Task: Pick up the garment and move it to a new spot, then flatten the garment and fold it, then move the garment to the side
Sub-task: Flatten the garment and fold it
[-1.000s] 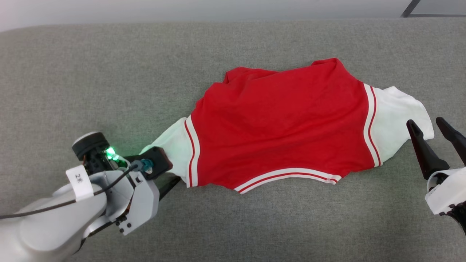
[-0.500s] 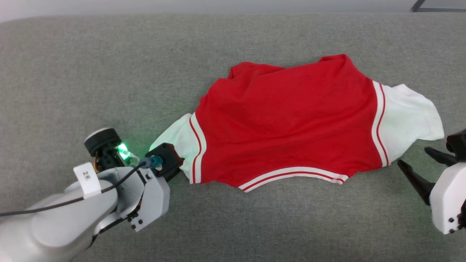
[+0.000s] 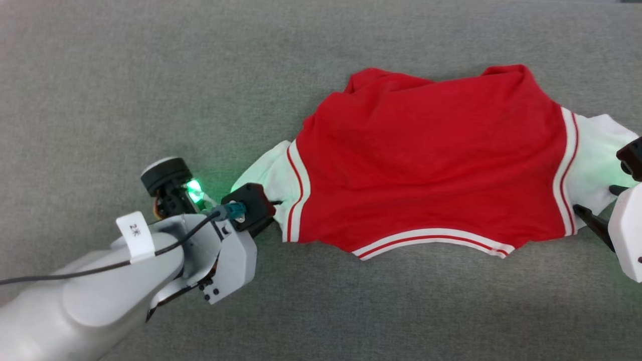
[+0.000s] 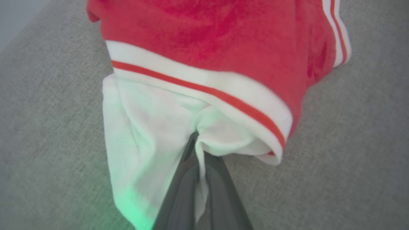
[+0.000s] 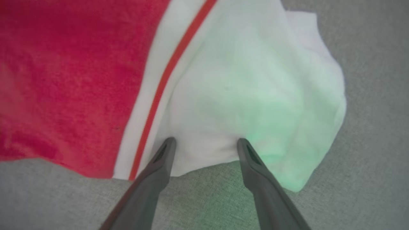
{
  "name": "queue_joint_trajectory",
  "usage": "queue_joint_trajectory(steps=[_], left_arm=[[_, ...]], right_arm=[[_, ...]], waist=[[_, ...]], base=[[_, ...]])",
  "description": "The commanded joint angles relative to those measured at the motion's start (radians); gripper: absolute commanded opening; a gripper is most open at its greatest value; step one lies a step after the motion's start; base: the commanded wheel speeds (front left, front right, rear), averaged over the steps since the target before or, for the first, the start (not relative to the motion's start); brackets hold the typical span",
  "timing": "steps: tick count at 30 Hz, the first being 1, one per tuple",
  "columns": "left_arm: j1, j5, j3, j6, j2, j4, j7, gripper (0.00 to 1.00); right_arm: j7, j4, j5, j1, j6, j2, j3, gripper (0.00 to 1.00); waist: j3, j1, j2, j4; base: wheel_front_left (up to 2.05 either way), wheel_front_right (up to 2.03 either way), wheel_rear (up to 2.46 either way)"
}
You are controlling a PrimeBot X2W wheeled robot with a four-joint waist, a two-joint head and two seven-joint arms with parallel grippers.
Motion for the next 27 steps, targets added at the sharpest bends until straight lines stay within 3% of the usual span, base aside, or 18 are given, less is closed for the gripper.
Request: queue_joint_trajectory(steps=[1, 5, 6, 7, 8, 9, 15, 20, 27], left_arm=[[-0.004, 0.004, -0.006, 0.002, -0.011, 0.011, -0.001, 0.0], [-0.012, 0.002, -0.007, 0.003, -0.023, 0.022, -0.009, 0.0], [-0.012, -0.002, -0.007, 0.003, -0.026, 0.025, -0.013, 0.0], [-0.012, -0.005, -0.007, 0.003, -0.029, 0.028, -0.016, 0.0], [-0.013, -0.01, -0.007, 0.003, -0.031, 0.033, -0.02, 0.0], [-0.013, -0.02, -0.007, 0.003, -0.033, 0.039, -0.027, 0.0], [-0.017, -0.106, -0.004, 0.003, -0.05, 0.085, -0.095, 0.0], [-0.006, -0.207, -0.003, 0.002, -0.072, 0.114, -0.178, 0.0], [0.001, -0.514, 0.051, 0.002, -0.054, 0.056, -0.312, 0.0]], right_arm=[[0.011, 0.034, 0.014, -0.016, -0.001, -0.011, 0.034, 1.0], [-0.001, 0.103, 0.014, -0.03, -0.001, -0.018, 0.104, 1.0], [0.001, 0.117, 0.018, -0.028, -0.001, -0.017, 0.123, 0.92], [0.008, 0.131, 0.021, -0.025, -0.001, -0.018, 0.145, 0.41], [0.007, 0.138, 0.021, -0.023, -0.001, -0.02, 0.164, 0.25], [0.0, 0.147, 0.023, -0.025, -0.001, -0.021, 0.176, 0.0], [-0.069, 0.186, 0.045, -0.043, -0.001, -0.023, 0.175, 0.0], [-0.169, 0.177, 0.1, -0.052, -0.001, 0.001, 0.082, 0.0], [-0.244, 0.078, 0.232, -0.013, -0.001, 0.056, -0.088, 0.0]], waist=[[0.023, 0.0, 0.0, 0.021], [0.034, 0.0, 0.0, 0.031], [0.036, 0.0, 0.0, 0.033], [0.036, 0.0, 0.0, 0.034], [0.036, 0.0, 0.0, 0.035], [0.035, 0.0, 0.0, 0.036], [-0.005, 0.0, 0.0, 0.043], [-0.067, 0.0, 0.0, 0.054], [-0.139, 0.0, 0.0, 0.069]], base=[[0.0, 0.0, 0.0], [0.0, 0.0, 0.0], [0.0, 0.0, 0.0], [0.0, 0.0, 0.0], [0.0, 0.0, 0.0], [0.0, 0.0, 0.0], [0.0, 0.0, 0.0], [0.0, 0.0, 0.0], [0.0, 0.0, 0.0]])
